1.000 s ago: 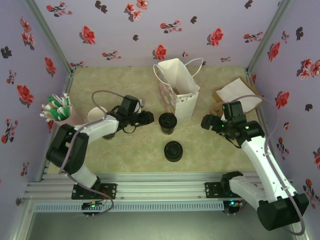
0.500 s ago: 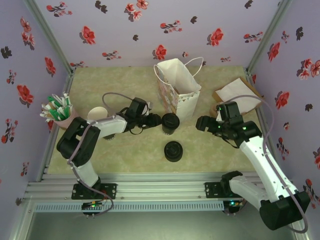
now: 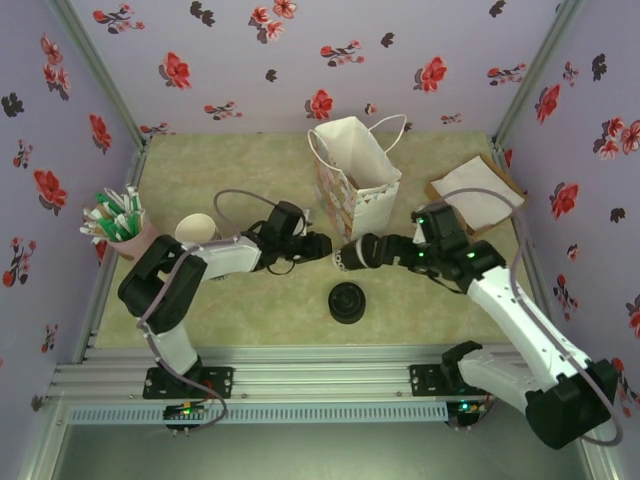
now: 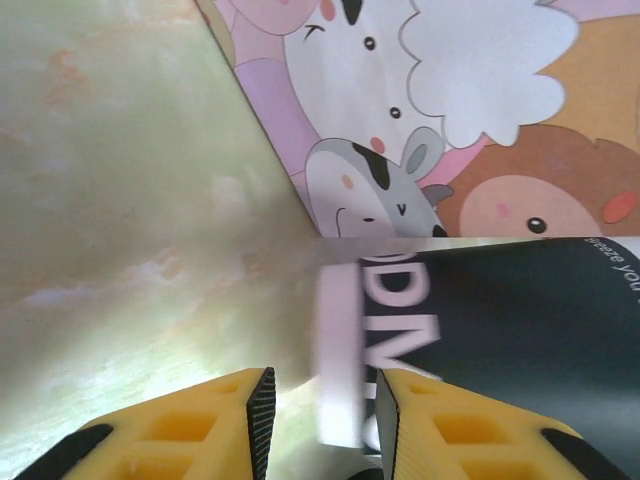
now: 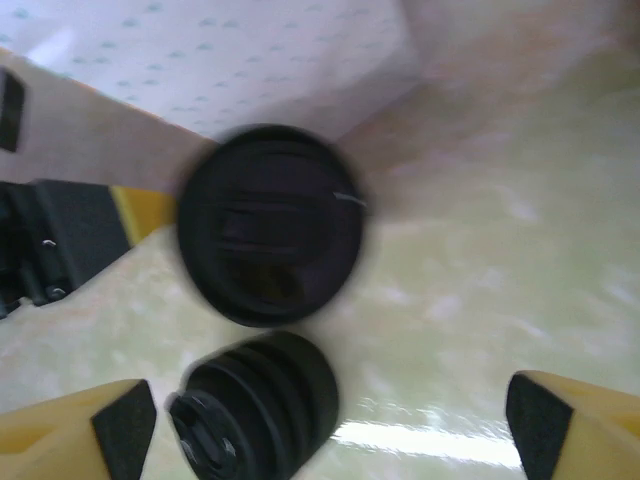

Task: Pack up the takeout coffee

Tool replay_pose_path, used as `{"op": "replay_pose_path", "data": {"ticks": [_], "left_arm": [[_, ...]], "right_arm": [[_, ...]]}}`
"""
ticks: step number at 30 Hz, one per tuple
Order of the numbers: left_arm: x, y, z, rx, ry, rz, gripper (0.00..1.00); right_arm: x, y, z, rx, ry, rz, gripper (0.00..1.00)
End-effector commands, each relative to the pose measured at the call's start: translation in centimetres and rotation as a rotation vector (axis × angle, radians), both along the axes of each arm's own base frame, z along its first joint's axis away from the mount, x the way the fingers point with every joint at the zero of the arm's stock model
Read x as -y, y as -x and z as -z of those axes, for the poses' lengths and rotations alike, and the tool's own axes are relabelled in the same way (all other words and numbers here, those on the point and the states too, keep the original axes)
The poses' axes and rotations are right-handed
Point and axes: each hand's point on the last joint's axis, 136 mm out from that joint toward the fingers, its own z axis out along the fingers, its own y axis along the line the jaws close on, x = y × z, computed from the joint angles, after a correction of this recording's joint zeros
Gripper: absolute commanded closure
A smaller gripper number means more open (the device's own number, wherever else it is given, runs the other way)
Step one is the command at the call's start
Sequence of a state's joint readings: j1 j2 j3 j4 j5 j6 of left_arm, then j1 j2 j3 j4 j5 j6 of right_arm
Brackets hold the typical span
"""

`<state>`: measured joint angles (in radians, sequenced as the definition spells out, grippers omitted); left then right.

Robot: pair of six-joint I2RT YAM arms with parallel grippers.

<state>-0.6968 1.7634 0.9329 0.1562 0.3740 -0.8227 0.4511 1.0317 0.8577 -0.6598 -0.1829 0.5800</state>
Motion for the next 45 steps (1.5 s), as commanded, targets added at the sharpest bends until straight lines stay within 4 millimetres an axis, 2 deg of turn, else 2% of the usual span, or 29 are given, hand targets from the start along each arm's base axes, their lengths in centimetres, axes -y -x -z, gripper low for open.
{"op": "replay_pose_path", "data": {"ticks": [1, 2, 3, 4, 5, 7, 8, 12, 14, 18, 24, 32, 38, 42, 45], "left_arm": [[-0.1, 0.0, 1.8, -0.017, -0.012, -0.018, 0.65], [-0.1, 0.0, 2.1, -0.019, -0.011, -0.020, 0.65], [-0.1, 0.1, 2.3, -0.024, -0.013, -0.021, 0.65], [-0.1, 0.2, 2.5, -0.029, -0.014, -0.021, 0.65], [-0.1, 0.3, 2.6, -0.029, -0.013, -0.017, 0.65], [-0.2, 0.7, 2.5, -0.026, -0.011, -0.012, 0.65], [-0.4, 0.9, 2.4, -0.021, -0.012, -0.013, 0.65], [-0.8, 1.0, 1.7, 0.003, -0.015, -0.016, 0.62], [-0.6, 0.8, 1.1, 0.015, -0.008, -0.013, 0.60], [-0.1, 0.9, 0.1, 0.039, 0.000, 0.009, 0.54], [0.3, 1.4, 0.0, 0.040, -0.005, 0.028, 0.52], [1.3, 1.8, 0.4, 0.032, -0.023, 0.054, 0.52], [1.9, 2.1, 1.0, 0.019, -0.035, 0.071, 0.52], [2.3, 2.5, 1.2, 0.012, -0.042, 0.083, 0.53], [2.8, 2.9, 1.5, 0.008, -0.046, 0.095, 0.54]], "right_arm": [[-3.8, -2.2, 4.0, -0.029, -0.187, 0.018, 0.11], [-4.4, -3.0, 5.3, -0.047, -0.212, 0.035, 0.14], [-5.0, -3.7, 6.4, -0.060, -0.226, 0.036, 0.23], [-5.6, -3.9, 7.0, -0.083, -0.241, 0.022, 0.33], [-6.0, -4.1, 7.2, -0.091, -0.240, 0.011, 0.36], [-5.6, -4.0, 6.5, -0.056, -0.212, 0.016, 0.20], [-4.9, -3.9, 5.9, -0.029, -0.196, 0.031, 0.17], [-2.6, -3.2, 3.9, 0.035, -0.138, 0.043, 0.15], [-1.3, -3.6, 3.5, 0.050, -0.150, 0.079, 0.13], [1.0, -4.9, 4.4, 0.031, -0.177, 0.165, 0.13], [1.1, -6.5, 5.7, -0.004, -0.277, 0.237, 0.13], [2.5, -7.4, 6.4, -0.019, -0.291, 0.338, 0.21], [4.0, -7.3, 7.1, -0.032, -0.217, 0.378, 0.37], [3.8, -7.4, 8.2, -0.060, -0.199, 0.362, 0.48], [3.1, -7.3, 8.9, -0.089, -0.223, 0.342, 0.50]]}}
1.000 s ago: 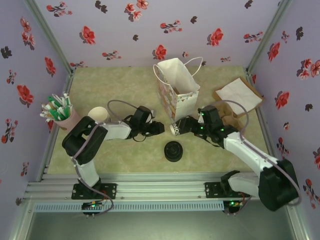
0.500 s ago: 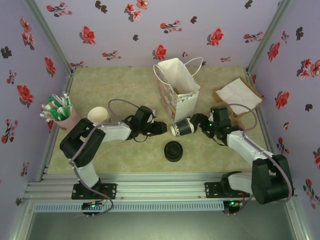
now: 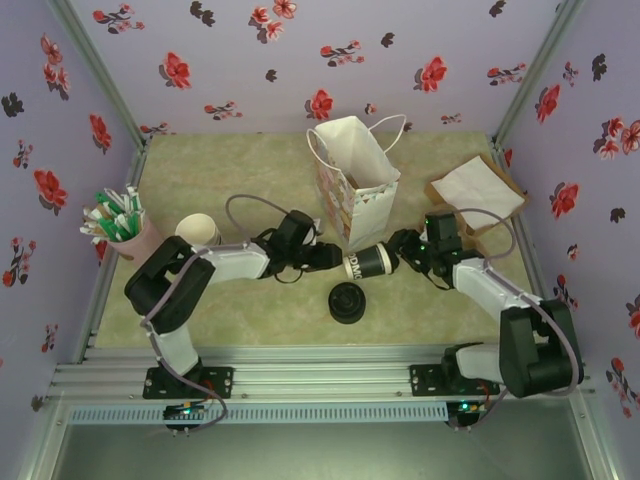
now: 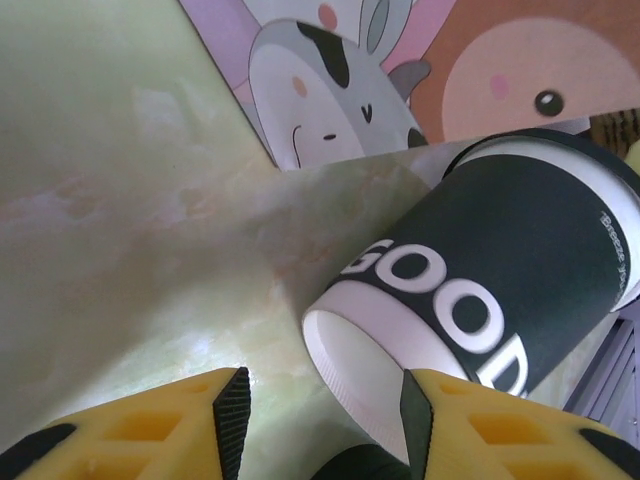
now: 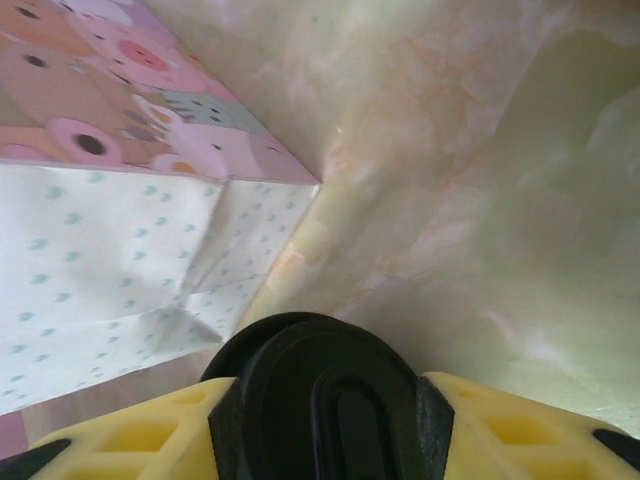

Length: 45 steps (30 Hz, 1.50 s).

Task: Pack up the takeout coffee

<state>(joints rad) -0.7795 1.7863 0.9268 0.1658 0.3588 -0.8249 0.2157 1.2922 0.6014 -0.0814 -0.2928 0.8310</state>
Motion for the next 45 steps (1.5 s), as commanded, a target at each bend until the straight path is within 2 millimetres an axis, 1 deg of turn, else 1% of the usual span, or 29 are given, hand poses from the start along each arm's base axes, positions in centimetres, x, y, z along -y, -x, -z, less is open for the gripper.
{"op": "replay_pose_path", "data": {"ticks": [1, 3, 4, 10, 14, 23, 26, 30, 35, 45], "left_arm": [[0.7, 0.2, 0.5, 0.013, -0.026, 0.029, 0.54], [1.1, 0.6, 0.8, 0.008, -0.027, 0.038, 0.56], [1.4, 0.7, 0.9, 0.006, -0.027, 0.043, 0.57], [2.4, 1.4, 1.3, -0.004, -0.019, 0.058, 0.60], [2.6, 1.4, 1.5, -0.006, -0.012, 0.054, 0.60], [3.0, 1.3, 1.8, -0.005, -0.001, 0.051, 0.60], [3.1, 1.1, 2.0, -0.004, -0.001, 0.049, 0.60], [2.5, 0.8, 2.5, -0.006, 0.001, 0.032, 0.60], [1.5, 0.2, 2.8, 0.000, 0.000, 0.013, 0.60], [0.1, -0.7, 3.0, 0.006, 0.007, -0.017, 0.60]], "right_arm": [[-0.5, -0.1, 0.2, -0.013, -0.006, -0.024, 0.52], [-1.1, 0.2, 0.1, -0.015, -0.015, -0.050, 0.55], [-1.5, 0.3, -0.1, -0.011, -0.017, -0.061, 0.55], [-3.6, 1.4, -2.4, 0.020, -0.015, -0.112, 0.55], [-4.6, 2.3, -4.2, 0.047, -0.006, -0.138, 0.54], [-7.3, 3.4, -7.1, 0.088, 0.016, -0.206, 0.54], [-8.1, 3.6, -7.2, 0.083, 0.033, -0.231, 0.53], [-8.6, 4.0, -7.0, 0.072, 0.052, -0.248, 0.53], [-9.2, 4.7, -7.6, 0.076, 0.071, -0.271, 0.52], [-11.2, 6.2, -8.6, 0.080, 0.096, -0.338, 0.51]]}}
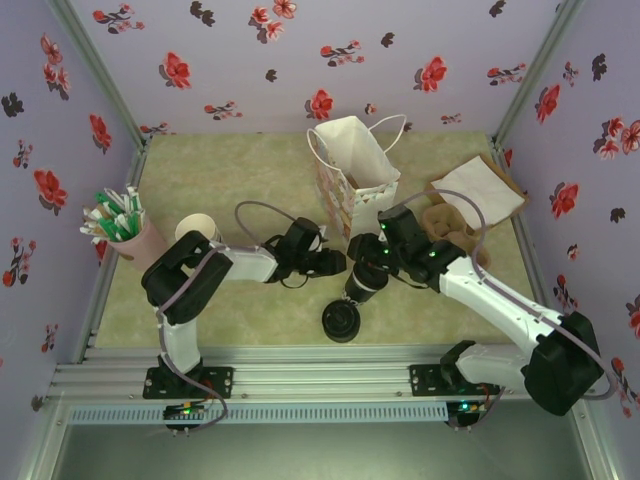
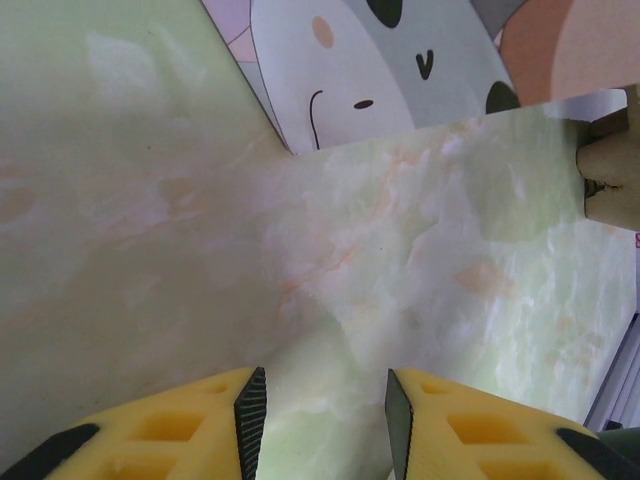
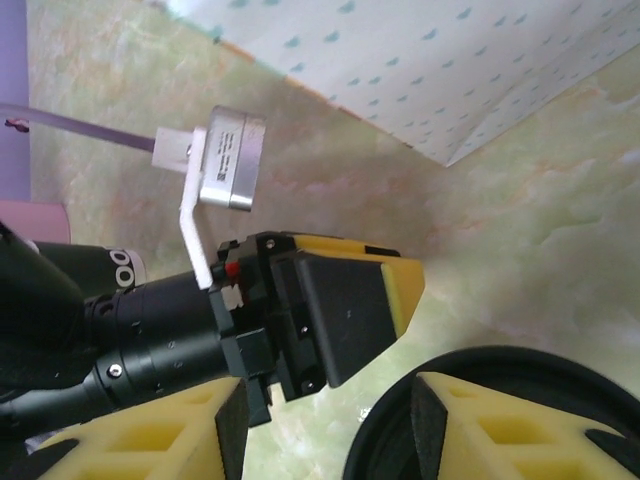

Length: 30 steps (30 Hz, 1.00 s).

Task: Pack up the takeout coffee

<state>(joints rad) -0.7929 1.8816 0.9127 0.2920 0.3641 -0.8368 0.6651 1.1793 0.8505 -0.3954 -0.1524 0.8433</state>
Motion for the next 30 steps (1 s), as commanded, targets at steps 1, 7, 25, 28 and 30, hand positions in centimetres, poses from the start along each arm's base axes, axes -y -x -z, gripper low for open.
{"op": "replay_pose_path", "data": {"ticks": [1, 7, 25, 28, 30], "left_arm": [[-1.1, -0.6, 0.5, 0.006, -0.012, -0.029, 0.60], [-2.1, -0.9, 0.1, 0.012, -0.005, -0.047, 0.60], [-4.6, -0.2, -4.8, 0.077, 0.048, -0.079, 0.57], [-5.4, 0.4, -6.3, 0.088, 0.044, -0.080, 0.57], [-5.8, 1.3, -7.4, 0.091, 0.045, -0.071, 0.57]], "right_arm": [[-0.3, 0.2, -0.5, 0.005, 0.030, 0.002, 0.50], [-1.6, 0.9, -0.6, -0.004, 0.041, -0.039, 0.49], [-3.8, 1.8, -1.8, 0.025, 0.074, -0.086, 0.47], [-3.3, 1.9, -2.6, 0.041, 0.091, -0.081, 0.47], [-2.6, 2.0, -3.2, 0.054, 0.108, -0.074, 0.47]]}}
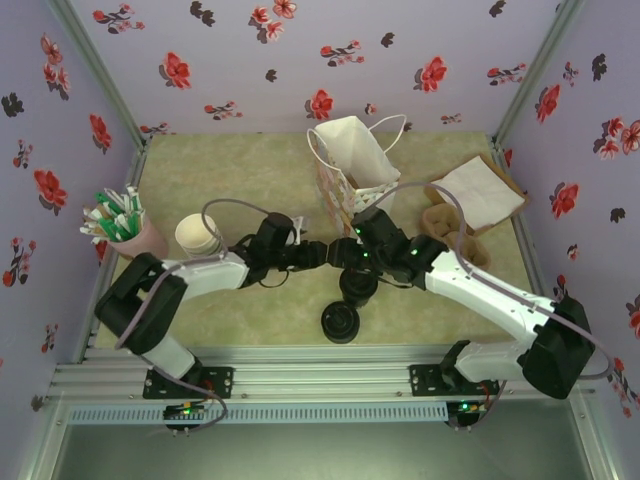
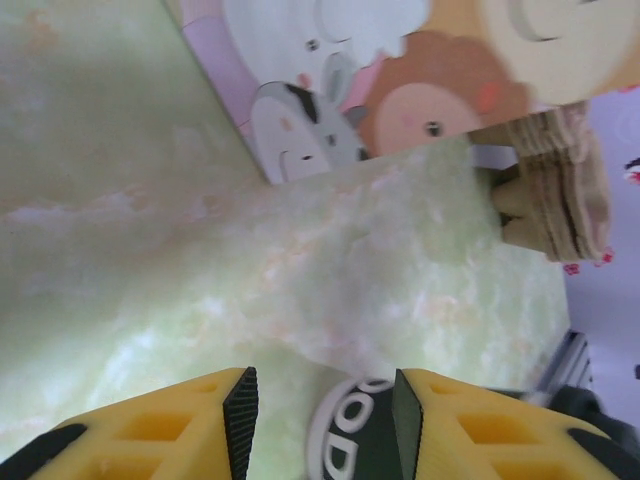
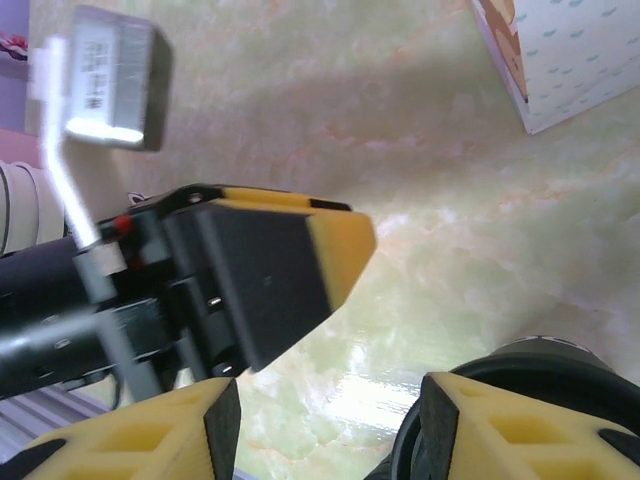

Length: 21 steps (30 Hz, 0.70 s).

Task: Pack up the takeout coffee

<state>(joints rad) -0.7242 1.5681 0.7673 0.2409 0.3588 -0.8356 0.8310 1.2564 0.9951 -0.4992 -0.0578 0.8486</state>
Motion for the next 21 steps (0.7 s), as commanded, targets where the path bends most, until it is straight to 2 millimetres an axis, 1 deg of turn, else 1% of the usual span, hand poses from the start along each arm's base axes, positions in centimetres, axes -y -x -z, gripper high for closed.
{"op": "replay_pose_path", "data": {"ticks": [1, 3, 6, 7, 9, 13, 15, 17, 19, 21], "left_arm": [[-1.5, 1.5, -1.3, 0.005, -0.031, 0.005, 0.57], [-2.0, 2.9, -2.5, 0.003, -0.025, 0.023, 0.60], [-2.3, 5.4, -3.9, -0.010, -0.015, 0.060, 0.74], [-2.5, 5.9, -4.2, -0.013, -0.013, 0.066, 0.76], [-2.4, 7.2, -4.9, -0.024, 0.005, 0.084, 0.82], [-0.8, 9.2, -6.3, -0.035, 0.050, 0.138, 0.90], [0.2, 10.1, -6.4, -0.042, 0.054, 0.167, 0.93], [0.9, 10.7, -6.2, -0.051, 0.045, 0.189, 0.95], [1.3, 11.1, -5.7, -0.062, 0.033, 0.199, 0.96], [1.7, 11.3, -5.4, -0.068, 0.023, 0.209, 0.97]], "right_arm": [[1.6, 0.2, -1.7, 0.043, 0.044, 0.028, 0.48], [2.5, 0.5, -2.0, 0.048, 0.072, 0.038, 0.48], [3.5, 1.2, -2.0, 0.046, 0.090, 0.040, 0.52], [3.7, 1.4, -1.9, 0.042, 0.093, 0.039, 0.54], [4.1, 1.9, -1.3, 0.025, 0.101, 0.035, 0.65], [4.4, 2.5, -0.1, -0.003, 0.106, 0.030, 0.79], [4.4, 2.8, 0.4, -0.016, 0.108, 0.023, 0.86], [4.4, 3.0, 0.6, -0.021, 0.106, 0.018, 0.88], [4.4, 3.0, 0.9, -0.028, 0.113, 0.016, 0.90], [4.4, 3.2, 1.3, -0.039, 0.119, 0.010, 0.90]]}}
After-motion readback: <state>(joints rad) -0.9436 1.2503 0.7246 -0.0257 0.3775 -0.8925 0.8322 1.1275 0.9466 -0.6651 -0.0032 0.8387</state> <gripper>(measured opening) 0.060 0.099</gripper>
